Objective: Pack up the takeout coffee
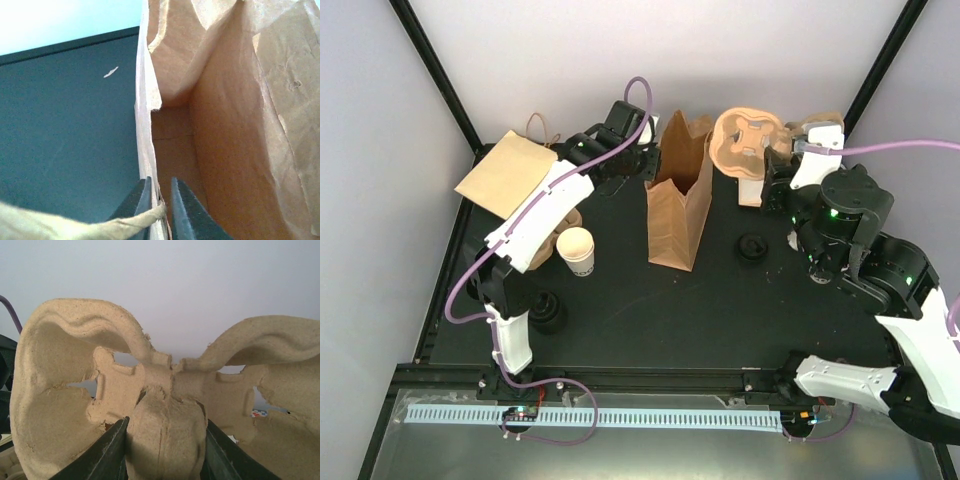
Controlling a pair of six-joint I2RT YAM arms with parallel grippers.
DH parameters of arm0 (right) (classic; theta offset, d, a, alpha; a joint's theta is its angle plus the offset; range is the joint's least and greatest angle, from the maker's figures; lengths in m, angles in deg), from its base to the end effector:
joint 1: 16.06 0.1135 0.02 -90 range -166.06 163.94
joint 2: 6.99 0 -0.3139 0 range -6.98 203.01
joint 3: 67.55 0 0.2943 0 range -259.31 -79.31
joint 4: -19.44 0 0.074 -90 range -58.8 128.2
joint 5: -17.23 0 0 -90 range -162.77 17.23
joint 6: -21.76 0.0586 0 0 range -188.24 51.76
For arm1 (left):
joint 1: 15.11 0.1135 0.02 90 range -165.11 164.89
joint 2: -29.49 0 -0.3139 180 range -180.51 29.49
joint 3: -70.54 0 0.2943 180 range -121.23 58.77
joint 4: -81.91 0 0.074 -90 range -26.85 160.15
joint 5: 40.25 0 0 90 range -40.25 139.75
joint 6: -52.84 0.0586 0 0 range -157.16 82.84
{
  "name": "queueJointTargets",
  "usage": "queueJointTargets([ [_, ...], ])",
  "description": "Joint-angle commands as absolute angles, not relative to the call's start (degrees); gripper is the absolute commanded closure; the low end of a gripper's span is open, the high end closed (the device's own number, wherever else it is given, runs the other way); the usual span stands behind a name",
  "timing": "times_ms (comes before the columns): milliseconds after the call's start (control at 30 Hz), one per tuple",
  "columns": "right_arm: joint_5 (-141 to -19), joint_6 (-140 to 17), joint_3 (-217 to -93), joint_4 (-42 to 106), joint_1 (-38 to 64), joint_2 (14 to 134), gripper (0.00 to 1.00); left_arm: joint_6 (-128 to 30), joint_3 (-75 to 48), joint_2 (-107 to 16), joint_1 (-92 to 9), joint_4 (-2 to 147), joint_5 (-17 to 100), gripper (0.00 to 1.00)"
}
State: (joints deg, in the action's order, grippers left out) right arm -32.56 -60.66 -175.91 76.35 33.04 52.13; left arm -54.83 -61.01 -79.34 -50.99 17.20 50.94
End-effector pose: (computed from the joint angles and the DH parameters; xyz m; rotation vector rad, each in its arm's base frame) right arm 0.1391 0.1028 0.5900 -0.0880 1.6727 0.1482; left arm 0.3988 -0.2870 0.4356 0.3606 2.3186 -0.4490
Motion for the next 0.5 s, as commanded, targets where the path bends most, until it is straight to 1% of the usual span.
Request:
queueJointTargets([
  [0,-31.14,-61.35,-176.58,75.24,32.81,52.33,0.62,-52.21,-63.52,-78.00,-51.27,14.87,51.85,0.94],
  [33,-31.56,-61.04,-176.73,75.57,32.86,52.34,0.62,-51.48,-63.56,-77.50,-51.30,14.48,51.79,0.98],
  [67,-32.08,-60.77,-176.89,76.00,32.81,52.36,0.62,-50.69,-63.52,-76.90,-51.30,14.17,51.83,0.98],
  [267,-37.12,-59.36,-177.82,79.22,32.86,53.34,0.63,-43.38,-62.25,-71.42,-51.27,11.92,53.55,0.99],
  [367,-39.77,-58.11,-177.74,80.67,32.86,53.87,0.63,-39.99,-58.29,-67.38,-51.32,13.38,54.00,0.98],
  [467,-41.66,-56.70,-177.21,81.35,32.79,54.03,0.63,-37.60,-51.67,-63.01,-51.32,16.62,53.96,0.98],
])
